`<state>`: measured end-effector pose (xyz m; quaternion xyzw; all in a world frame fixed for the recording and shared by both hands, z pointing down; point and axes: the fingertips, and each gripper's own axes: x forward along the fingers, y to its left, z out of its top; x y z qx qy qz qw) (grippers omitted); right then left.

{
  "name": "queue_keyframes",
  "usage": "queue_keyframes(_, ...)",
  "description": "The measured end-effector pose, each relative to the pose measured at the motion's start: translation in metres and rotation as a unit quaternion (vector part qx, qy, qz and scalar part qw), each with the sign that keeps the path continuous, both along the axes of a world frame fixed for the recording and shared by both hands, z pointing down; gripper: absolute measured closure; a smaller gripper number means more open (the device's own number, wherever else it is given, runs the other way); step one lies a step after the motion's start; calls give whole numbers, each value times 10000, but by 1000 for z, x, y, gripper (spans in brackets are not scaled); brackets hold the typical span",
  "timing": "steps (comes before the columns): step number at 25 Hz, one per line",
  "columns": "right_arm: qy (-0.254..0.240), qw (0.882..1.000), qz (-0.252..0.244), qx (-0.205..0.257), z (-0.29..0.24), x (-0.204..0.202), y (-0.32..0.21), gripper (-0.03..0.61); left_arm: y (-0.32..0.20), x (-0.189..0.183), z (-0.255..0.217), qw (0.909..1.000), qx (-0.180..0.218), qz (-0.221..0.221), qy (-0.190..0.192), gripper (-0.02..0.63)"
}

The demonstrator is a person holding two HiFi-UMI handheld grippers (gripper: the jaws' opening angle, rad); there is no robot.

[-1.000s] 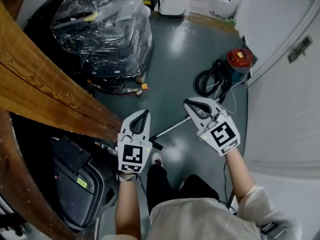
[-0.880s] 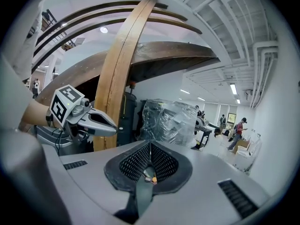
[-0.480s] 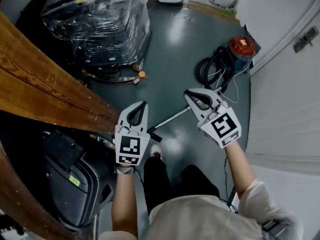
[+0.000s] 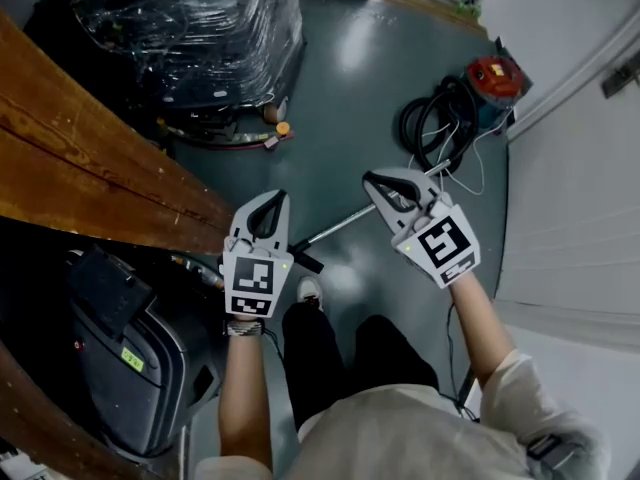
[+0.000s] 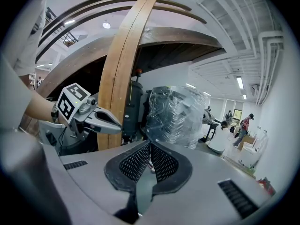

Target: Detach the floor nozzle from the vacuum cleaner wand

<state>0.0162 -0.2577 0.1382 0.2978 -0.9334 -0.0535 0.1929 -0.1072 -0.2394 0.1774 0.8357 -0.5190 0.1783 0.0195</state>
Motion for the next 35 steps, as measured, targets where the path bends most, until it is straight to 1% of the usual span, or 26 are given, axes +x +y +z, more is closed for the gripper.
queue_keyframes(15, -192, 9998, 60, 53, 101, -4, -20, 549, -16, -8, 112, 9997, -143, -106, 159, 612)
queue_keyframes(21, -171, 9997, 179, 93, 160, 2, -25, 549, -24, -5, 169, 9998, -145, -83, 113, 612)
queue_keyframes(28, -195, 9994, 298, 47, 236, 10, -21, 549, -20, 3, 241, 9998, -155, 3, 85, 612)
queue_keyframes(33, -207, 9991, 348, 85, 277, 19, -16, 549, -16, 7, 281, 9996, -173, 19, 242, 612)
queue_keyframes(35, -171, 9994, 301, 75, 291, 21, -12, 548, -13, 7, 294, 9996, -155, 21, 216, 612)
